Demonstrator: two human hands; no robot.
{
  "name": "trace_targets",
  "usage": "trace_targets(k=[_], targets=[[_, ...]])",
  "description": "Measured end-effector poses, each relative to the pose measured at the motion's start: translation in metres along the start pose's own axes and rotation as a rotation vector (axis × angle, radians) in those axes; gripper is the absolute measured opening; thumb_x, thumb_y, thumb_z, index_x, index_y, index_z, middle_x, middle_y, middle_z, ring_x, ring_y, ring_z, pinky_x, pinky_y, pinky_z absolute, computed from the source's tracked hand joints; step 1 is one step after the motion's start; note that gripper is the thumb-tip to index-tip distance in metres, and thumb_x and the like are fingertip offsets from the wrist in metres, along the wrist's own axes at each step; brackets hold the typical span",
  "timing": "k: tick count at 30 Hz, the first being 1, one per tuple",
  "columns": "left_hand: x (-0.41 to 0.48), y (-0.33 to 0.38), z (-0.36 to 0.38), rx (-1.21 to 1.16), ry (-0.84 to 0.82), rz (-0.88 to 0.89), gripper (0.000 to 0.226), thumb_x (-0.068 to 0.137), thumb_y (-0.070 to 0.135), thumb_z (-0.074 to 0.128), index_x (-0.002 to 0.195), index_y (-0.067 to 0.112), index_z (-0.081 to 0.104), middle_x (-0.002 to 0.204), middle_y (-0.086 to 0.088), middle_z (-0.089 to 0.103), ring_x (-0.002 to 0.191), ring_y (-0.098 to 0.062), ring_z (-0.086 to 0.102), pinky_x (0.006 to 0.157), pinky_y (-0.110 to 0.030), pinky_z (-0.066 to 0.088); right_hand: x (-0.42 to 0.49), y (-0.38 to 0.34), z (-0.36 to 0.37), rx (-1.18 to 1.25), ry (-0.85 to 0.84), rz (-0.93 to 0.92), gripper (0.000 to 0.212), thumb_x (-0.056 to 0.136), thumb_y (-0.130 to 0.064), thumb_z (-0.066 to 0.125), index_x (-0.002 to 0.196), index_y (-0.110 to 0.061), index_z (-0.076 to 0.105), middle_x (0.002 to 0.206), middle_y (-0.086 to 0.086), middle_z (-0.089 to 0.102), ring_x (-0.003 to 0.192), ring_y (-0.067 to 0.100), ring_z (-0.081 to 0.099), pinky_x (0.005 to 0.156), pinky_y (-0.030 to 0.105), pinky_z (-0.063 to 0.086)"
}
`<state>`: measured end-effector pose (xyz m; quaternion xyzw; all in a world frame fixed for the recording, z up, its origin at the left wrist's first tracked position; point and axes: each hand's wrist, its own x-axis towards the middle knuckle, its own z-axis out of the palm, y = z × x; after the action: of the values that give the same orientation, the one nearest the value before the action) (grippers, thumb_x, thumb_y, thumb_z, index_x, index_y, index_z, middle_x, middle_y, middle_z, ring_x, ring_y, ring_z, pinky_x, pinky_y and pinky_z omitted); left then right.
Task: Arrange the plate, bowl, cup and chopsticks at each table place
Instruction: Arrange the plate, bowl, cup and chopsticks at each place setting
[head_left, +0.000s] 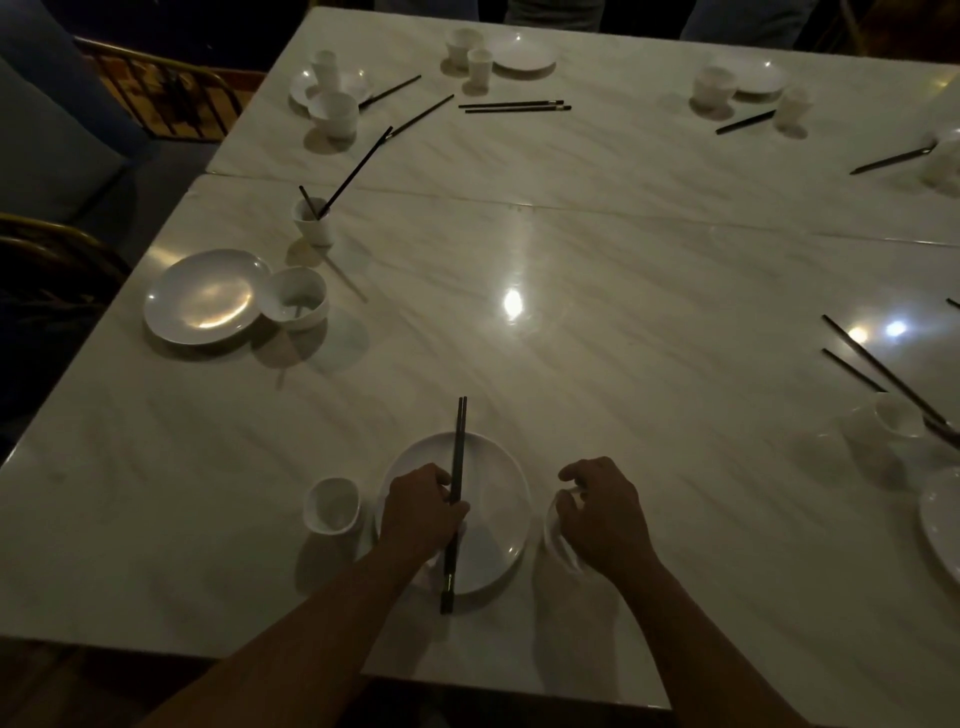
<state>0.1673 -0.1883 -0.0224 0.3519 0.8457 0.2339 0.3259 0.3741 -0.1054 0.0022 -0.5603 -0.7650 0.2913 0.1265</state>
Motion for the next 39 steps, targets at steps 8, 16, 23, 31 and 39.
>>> trace_targets(k=[8, 16, 23, 31, 39], targets=[[0.000, -0.001, -0.005, 0.026, -0.004, 0.019, 0.048, 0.068, 0.035, 0.084, 0.107, 0.017, 0.063, 0.085, 0.001, 0.069, 0.072, -0.015, 0.068, 0.070, -0.038, 0.060, 0.000, 0.001, -0.002, 0.032, 0.008, 0.009, 0.019, 0.084, -0.014, 0.067, 0.103, -0.019, 0.068, 0.107, -0.001, 0.062, 0.090, 0.015, 0.059, 0.081, 0.024, 0.042], [-0.001, 0.012, -0.019, 0.093, 0.118, 0.201, 0.037, 0.075, 0.034, 0.076, 0.106, 0.016, 0.064, 0.090, 0.000, 0.069, 0.077, -0.012, 0.062, 0.072, -0.029, 0.054, -0.010, 0.024, -0.022, -0.098, -0.032, 0.060, 0.033, 0.087, -0.024, 0.065, 0.119, -0.016, 0.065, 0.120, 0.004, 0.062, 0.111, 0.028, 0.055, 0.096, 0.036, 0.043], [0.007, 0.033, -0.013, 0.103, 0.134, 0.357, 0.021, 0.079, 0.024, 0.069, 0.099, 0.018, 0.065, 0.089, 0.002, 0.067, 0.081, -0.019, 0.064, 0.075, -0.030, 0.055, -0.020, 0.033, -0.028, -0.127, -0.158, 0.018, 0.046, 0.090, -0.035, 0.059, 0.133, -0.019, 0.054, 0.129, 0.001, 0.052, 0.116, 0.024, 0.053, 0.095, 0.034, 0.045], [0.032, 0.083, 0.013, 0.074, 0.086, 0.517, 0.029, 0.076, 0.021, 0.070, 0.104, 0.014, 0.067, 0.087, -0.002, 0.068, 0.076, -0.020, 0.064, 0.072, -0.034, 0.055, -0.017, 0.046, -0.050, -0.157, -0.134, 0.077, 0.052, 0.091, -0.048, 0.046, 0.133, -0.019, 0.055, 0.133, 0.001, 0.052, 0.120, 0.020, 0.051, 0.099, 0.032, 0.043], [0.030, 0.162, 0.078, 0.148, 0.012, 0.618, 0.027, 0.076, 0.022, 0.071, 0.101, 0.013, 0.066, 0.084, -0.001, 0.066, 0.074, -0.020, 0.062, 0.068, -0.030, 0.051, -0.023, 0.137, -0.122, -0.234, -0.079, 0.165, 0.049, 0.092, -0.045, 0.047, 0.132, -0.019, 0.054, 0.132, 0.002, 0.050, 0.122, 0.021, 0.050, 0.100, 0.031, 0.043]])
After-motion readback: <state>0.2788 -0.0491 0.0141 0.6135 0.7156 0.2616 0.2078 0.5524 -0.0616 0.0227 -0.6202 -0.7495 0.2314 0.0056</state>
